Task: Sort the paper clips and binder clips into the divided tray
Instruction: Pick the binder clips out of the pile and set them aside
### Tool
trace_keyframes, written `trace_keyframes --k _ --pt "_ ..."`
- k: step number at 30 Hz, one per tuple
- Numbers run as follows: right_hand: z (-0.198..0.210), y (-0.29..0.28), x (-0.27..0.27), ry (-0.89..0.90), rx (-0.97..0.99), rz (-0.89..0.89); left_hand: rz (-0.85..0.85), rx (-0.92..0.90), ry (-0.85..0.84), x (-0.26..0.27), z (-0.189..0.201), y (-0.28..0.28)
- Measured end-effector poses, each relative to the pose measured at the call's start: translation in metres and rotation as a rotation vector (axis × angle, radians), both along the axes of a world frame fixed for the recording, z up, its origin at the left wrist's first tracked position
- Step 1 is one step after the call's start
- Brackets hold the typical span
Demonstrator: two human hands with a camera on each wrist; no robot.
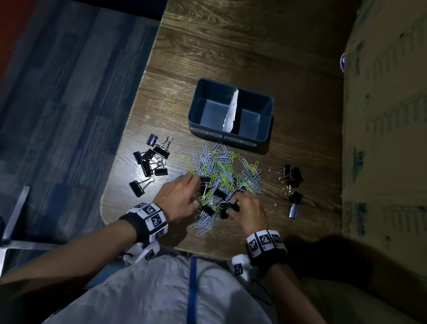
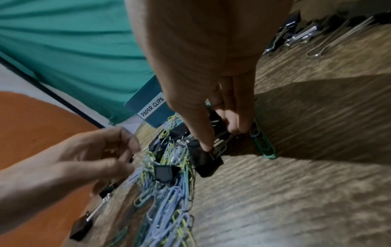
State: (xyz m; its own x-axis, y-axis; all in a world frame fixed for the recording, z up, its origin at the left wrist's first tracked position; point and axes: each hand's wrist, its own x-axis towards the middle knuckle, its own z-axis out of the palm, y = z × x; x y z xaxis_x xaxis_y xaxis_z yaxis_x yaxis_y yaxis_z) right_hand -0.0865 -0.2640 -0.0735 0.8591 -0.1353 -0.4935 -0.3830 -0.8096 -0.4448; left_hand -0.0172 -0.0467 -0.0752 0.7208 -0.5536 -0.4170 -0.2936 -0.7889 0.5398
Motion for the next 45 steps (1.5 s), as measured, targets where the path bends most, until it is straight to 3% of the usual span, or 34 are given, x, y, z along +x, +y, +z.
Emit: trace_keyframes --k 3,8,13,19,23,28,33,35,41,45 --pt "-0.001 0.002 -0.001 -0.039 0.004 -0.101 -0.023 0.022 -0.104 0.005 0.004 -0.014" --pt "0.008 -0.001 -0.002 -0.105 0.05 -0.208 -0.059 0.102 -0.135 0.014 0.006 -0.034" --pt "0.01 -0.011 -0.003 -0.12 0.119 -0.317 0.076 0.081 -0.066 0.021 0.008 -0.042" --pt "0.015 -0.032 0.003 -0.063 0.204 -0.439 0.181 -0.065 -0.007 0.026 0.007 -0.035" --pt "0.023 -0.057 0.007 -0.178 0.151 -0.462 0.244 -0.133 0.004 0.03 0.008 -0.024" --pt "0.033 -0.095 0.009 -0.145 -0.053 -0.633 0.399 -0.095 0.026 0.033 0.018 -0.016" --pt "0.036 -0.124 0.007 -0.137 -0.111 -0.803 0.167 0.052 -0.082 0.023 0.019 -0.01" --pt "0.031 -0.129 0.006 -0.114 -0.114 -0.823 0.098 0.096 -0.086 0.019 0.015 -0.013" --pt "0.021 -0.127 0.006 -0.106 -0.162 -0.804 0.11 0.167 -0.075 0.018 0.01 -0.028" --pt "0.023 -0.098 0.002 -0.277 -0.239 -0.594 0.127 0.096 -0.078 0.019 0.011 -0.03"
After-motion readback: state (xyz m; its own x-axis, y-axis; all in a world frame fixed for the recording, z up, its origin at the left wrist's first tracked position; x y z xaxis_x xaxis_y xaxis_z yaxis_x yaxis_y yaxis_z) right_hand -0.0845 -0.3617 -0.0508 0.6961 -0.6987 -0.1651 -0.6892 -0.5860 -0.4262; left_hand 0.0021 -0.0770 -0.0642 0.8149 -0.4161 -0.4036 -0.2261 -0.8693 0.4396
